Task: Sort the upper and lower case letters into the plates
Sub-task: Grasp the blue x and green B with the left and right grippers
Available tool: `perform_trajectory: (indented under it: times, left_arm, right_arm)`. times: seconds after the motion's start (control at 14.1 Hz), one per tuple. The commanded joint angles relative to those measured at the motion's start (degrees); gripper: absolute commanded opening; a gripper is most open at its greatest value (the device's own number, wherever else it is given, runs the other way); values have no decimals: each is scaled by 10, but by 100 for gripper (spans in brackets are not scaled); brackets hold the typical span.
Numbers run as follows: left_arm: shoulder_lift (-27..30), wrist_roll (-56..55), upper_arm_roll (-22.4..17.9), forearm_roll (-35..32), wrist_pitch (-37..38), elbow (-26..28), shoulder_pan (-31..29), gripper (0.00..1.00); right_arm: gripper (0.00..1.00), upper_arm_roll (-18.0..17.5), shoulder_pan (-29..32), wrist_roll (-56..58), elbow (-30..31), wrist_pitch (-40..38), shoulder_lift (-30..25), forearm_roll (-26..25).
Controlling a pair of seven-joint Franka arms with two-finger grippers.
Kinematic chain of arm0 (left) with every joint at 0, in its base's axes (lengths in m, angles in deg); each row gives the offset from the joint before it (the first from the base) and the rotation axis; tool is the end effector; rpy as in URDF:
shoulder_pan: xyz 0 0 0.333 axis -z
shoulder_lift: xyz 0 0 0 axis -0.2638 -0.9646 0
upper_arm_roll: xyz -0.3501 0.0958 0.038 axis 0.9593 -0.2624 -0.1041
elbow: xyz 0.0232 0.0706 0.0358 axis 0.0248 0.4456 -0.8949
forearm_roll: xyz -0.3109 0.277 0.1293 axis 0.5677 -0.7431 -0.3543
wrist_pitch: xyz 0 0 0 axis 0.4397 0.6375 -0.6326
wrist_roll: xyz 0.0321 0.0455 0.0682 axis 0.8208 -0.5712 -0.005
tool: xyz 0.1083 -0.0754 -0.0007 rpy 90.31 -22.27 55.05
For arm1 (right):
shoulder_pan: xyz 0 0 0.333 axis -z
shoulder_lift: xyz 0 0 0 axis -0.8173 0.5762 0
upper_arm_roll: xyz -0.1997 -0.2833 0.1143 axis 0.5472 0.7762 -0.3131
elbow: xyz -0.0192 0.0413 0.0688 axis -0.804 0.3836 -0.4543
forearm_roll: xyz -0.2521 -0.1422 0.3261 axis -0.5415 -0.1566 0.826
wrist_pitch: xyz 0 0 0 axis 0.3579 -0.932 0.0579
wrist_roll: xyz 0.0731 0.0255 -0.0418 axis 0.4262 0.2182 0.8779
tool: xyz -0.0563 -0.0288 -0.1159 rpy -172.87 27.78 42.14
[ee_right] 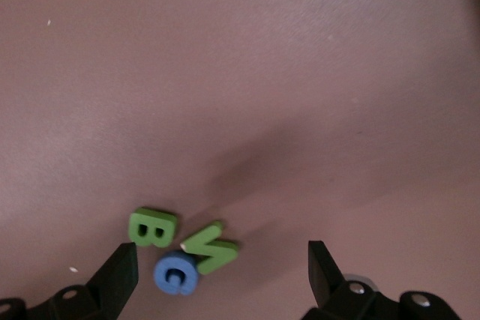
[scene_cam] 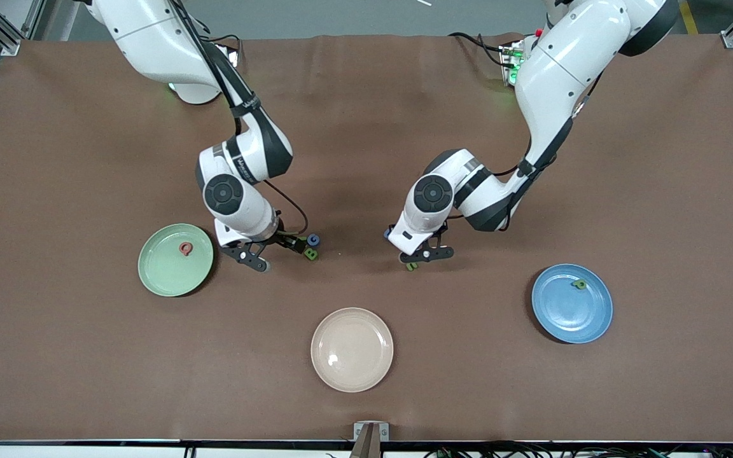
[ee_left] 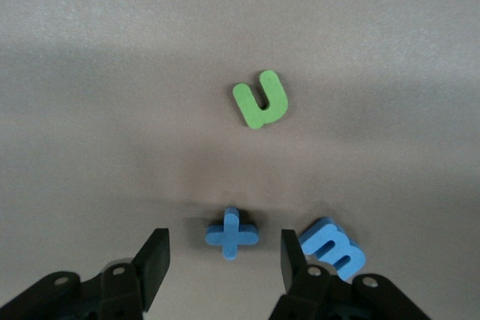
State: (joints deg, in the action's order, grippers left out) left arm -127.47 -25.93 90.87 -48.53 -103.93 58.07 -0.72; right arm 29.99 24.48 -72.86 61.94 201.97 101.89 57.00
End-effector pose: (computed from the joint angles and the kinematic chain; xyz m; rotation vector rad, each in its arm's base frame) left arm 0.5713 -0.4453 0.1640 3.1238 0.1742 -0.1830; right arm 0.5962 0.3338 0.2032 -2.9634 0.8085 0.0942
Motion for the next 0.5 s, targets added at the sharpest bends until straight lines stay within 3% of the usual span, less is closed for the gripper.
perform_trajectory:
  times: [0.0, 0.21, 0.42]
  left_arm:
    - [-12, -13, -4, -15, -2, -14, 7, 66]
    - [-14, -14, -4, -19, -2, -14, 7, 59]
    - [-19, -14, -4, -19, -2, -14, 7, 46]
  right_arm:
    - [100, 6, -21, -74, -7, 38, 27, 1]
    - [99, 8, -29, -120, -41, 35, 52, -4]
    - [88, 8, -34, -120, -63, 35, 71, -5]
